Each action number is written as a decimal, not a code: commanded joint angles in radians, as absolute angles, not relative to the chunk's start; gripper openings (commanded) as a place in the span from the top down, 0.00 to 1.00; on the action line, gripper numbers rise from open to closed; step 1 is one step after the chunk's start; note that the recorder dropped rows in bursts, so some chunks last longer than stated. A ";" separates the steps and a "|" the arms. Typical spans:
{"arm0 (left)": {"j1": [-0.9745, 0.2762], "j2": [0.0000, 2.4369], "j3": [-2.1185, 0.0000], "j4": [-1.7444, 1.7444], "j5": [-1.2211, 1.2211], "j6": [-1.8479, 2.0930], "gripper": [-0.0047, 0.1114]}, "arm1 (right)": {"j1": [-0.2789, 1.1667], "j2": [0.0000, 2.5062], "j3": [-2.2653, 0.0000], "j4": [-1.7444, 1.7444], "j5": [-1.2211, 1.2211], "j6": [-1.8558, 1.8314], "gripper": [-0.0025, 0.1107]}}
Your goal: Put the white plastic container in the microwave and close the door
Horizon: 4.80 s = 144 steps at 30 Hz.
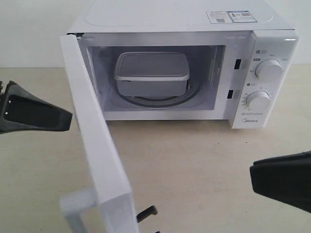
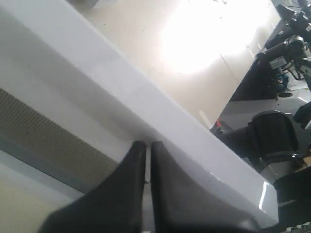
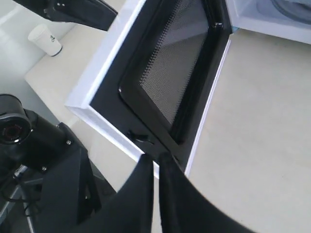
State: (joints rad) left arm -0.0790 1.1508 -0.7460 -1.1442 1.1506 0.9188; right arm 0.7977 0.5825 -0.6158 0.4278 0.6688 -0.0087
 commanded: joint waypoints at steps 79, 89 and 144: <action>-0.608 1.770 -1.313 -1.162 0.632 1.284 0.92 | 0.798 0.311 -0.614 0.218 0.587 0.320 0.98; -0.718 1.811 -1.315 -1.162 0.319 1.310 0.92 | 0.798 0.311 -0.614 0.212 0.590 0.320 0.98; -0.739 0.629 -0.814 0.125 0.730 -0.169 0.92 | 0.529 1.089 -0.614 -0.137 -0.198 0.519 0.98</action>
State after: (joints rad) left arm -0.7409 0.6753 -0.8513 0.1149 0.7288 -0.1423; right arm 0.5567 1.0812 -0.6158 -0.1495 -0.1621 0.5287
